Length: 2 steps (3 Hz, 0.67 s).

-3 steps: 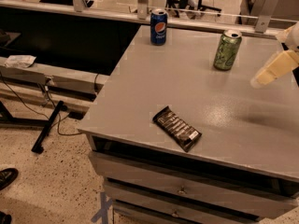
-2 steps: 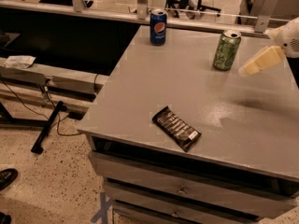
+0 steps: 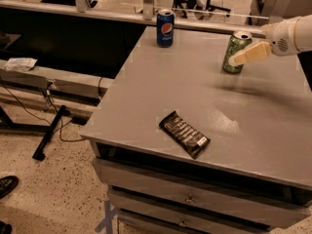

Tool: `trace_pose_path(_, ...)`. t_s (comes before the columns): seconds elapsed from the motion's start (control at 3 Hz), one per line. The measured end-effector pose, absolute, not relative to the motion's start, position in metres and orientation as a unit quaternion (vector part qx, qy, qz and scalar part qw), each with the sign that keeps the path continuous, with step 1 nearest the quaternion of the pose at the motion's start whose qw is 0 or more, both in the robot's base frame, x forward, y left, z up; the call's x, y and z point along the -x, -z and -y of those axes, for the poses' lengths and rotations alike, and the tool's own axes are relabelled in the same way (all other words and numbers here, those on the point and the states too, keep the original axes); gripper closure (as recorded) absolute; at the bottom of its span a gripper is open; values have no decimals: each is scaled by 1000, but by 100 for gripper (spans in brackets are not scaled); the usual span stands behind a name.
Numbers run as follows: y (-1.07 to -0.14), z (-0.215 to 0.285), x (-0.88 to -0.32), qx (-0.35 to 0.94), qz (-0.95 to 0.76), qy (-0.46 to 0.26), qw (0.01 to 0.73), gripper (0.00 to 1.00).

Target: Move green can near rxbar chocolate

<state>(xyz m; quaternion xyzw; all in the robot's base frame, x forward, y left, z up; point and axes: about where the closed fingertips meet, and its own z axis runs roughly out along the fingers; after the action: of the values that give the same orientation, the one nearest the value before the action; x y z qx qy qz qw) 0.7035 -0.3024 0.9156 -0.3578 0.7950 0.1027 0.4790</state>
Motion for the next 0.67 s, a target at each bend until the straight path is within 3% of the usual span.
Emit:
trace_pose_path(0.33, -908, 297, -725, 339, -787, -124, 500, 0)
trace_pose_path(0.67, -903, 293, -735, 315, -787, -166, 504, 26)
